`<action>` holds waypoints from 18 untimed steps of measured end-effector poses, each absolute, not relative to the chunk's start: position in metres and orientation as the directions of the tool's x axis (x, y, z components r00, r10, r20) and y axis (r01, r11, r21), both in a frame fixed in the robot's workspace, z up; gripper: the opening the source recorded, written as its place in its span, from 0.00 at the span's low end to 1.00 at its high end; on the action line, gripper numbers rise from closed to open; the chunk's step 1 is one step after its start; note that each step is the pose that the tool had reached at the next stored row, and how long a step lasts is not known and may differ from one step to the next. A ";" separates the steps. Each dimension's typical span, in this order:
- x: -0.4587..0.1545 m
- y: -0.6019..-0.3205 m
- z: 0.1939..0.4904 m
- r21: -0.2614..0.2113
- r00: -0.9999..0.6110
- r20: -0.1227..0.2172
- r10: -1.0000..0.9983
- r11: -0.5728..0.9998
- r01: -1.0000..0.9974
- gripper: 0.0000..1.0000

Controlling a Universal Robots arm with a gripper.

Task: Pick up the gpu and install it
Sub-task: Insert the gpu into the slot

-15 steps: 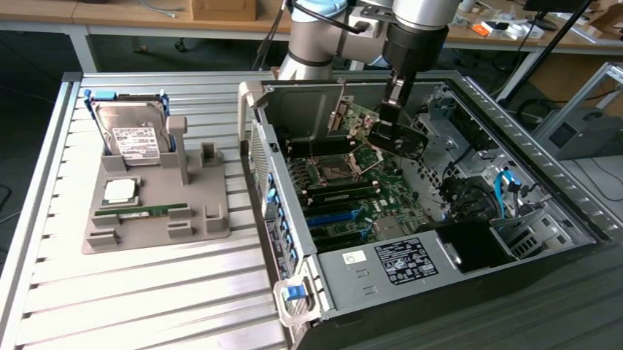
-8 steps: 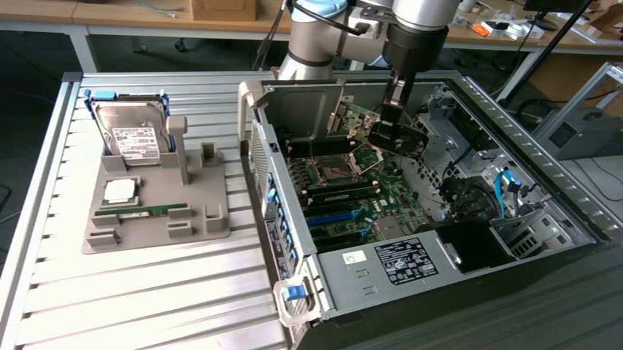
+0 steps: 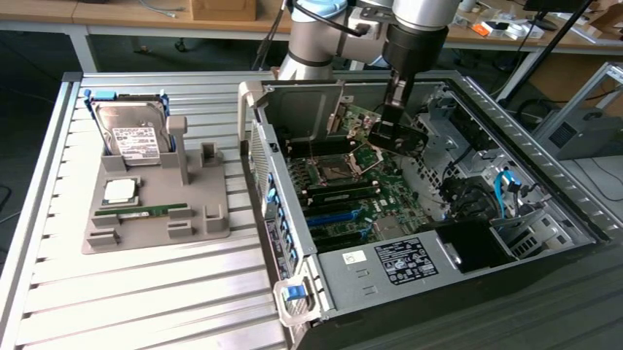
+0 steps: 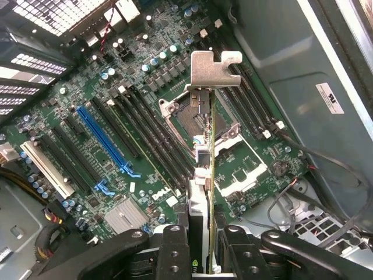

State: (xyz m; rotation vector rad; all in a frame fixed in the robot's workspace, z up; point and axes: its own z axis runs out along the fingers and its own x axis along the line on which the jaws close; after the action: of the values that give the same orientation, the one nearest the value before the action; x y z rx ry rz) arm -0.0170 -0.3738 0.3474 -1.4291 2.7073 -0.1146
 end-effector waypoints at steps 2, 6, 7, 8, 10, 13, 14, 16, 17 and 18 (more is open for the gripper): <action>-0.017 -0.374 0.347 -0.102 -0.548 -0.034 -0.836 0.549 -0.830 0.27; -0.017 -0.374 0.347 -0.102 -0.527 -0.034 -0.849 0.527 -0.844 0.27; -0.017 -0.374 0.347 -0.102 -0.523 -0.034 -0.851 0.524 -0.846 0.27; -0.017 -0.374 0.347 -0.102 -0.521 -0.034 -0.853 0.521 -0.847 0.27; -0.017 -0.374 0.347 -0.102 -0.516 -0.034 -0.856 0.516 -0.850 0.27; -0.017 -0.374 0.347 -0.102 -0.505 -0.034 -0.863 0.505 -0.857 0.27; -0.017 -0.374 0.347 -0.102 -0.498 -0.034 -0.867 0.499 -0.861 0.27; -0.017 -0.374 0.347 -0.102 -0.489 -0.034 -0.872 0.490 -0.866 0.27; -0.017 -0.374 0.347 -0.102 -0.484 -0.034 -0.875 0.484 -0.869 0.27; -0.017 -0.374 0.347 -0.102 -0.478 -0.034 -0.878 0.479 -0.872 0.27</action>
State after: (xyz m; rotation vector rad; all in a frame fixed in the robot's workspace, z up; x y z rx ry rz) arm -0.0171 -0.3738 0.3467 -1.5594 2.6305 -0.1085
